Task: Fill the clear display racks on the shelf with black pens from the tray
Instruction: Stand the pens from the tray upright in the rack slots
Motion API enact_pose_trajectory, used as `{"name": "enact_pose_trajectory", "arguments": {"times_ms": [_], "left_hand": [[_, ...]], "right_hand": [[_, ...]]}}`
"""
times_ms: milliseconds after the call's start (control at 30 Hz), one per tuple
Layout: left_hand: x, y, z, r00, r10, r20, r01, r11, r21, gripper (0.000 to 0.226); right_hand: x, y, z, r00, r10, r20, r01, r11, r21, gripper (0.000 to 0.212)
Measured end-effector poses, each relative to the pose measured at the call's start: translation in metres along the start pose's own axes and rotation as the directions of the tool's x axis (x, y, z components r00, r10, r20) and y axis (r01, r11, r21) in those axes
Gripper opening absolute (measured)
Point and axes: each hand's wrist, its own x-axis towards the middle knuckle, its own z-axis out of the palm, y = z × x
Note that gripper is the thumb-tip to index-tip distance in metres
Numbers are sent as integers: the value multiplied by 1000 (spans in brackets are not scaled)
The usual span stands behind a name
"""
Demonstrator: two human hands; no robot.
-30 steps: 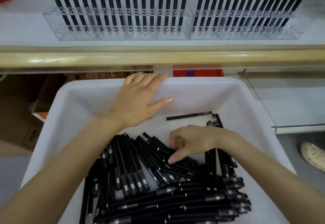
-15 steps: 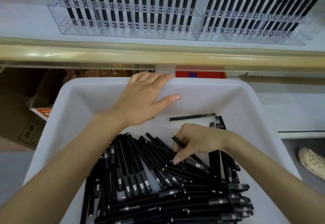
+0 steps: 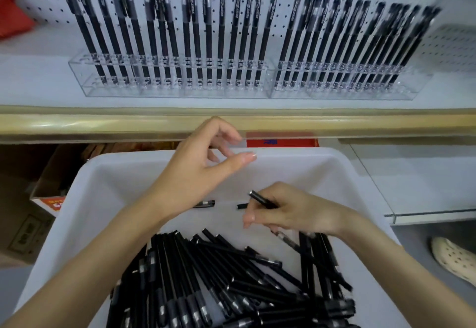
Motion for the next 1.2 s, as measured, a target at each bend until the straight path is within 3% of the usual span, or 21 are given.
{"name": "enact_pose_trajectory", "arguments": {"times_ms": [167,233,300,367,467,567,700,800,867,933,1033,1133,1200], "left_hand": [[9,20,9,983,-24,182,13,998,61,36],[12,26,20,978,-16,210,0,997,78,40],[15,32,32,977,5,215,-23,996,83,41],[19,39,42,975,12,220,-30,996,79,38],[30,47,54,981,-4,195,0,1000,21,29],[42,51,61,989,-86,118,101,987,-128,27],[61,55,76,984,-113,136,132,982,-135,18],[76,63,99,967,-103,233,132,985,-109,16],[86,71,114,964,-90,251,115,990,-87,17],[99,80,127,969,-74,237,97,992,-86,18],[119,93,141,982,-38,186,43,999,-26,17],[141,102,139,984,96,150,-126,971,205,12],[155,107,129,978,138,156,-187,910,370,27]], "right_hand": [[-17,-16,-38,999,33,-13,-34,990,-140,21],[-24,-23,-50,1000,27,0,-27,983,-183,6],[-28,-28,-60,1000,17,13,-14,969,-245,31],[-33,-29,-69,1000,3,10,0,958,-288,34],[-43,-21,-85,999,1,-53,-13,974,-228,30],[-65,-15,-113,978,35,-205,-54,995,-85,26],[-93,4,-148,859,190,-475,-87,969,231,20],[-102,14,-161,775,253,-579,92,861,499,17],[-108,17,-169,737,238,-633,280,745,605,31],[-114,19,-177,700,170,-694,408,702,584,39],[-124,13,-191,614,61,-787,468,775,425,25],[-140,8,-227,446,-6,-895,443,871,214,22],[-147,6,-258,336,-58,-940,363,929,72,10]]}}
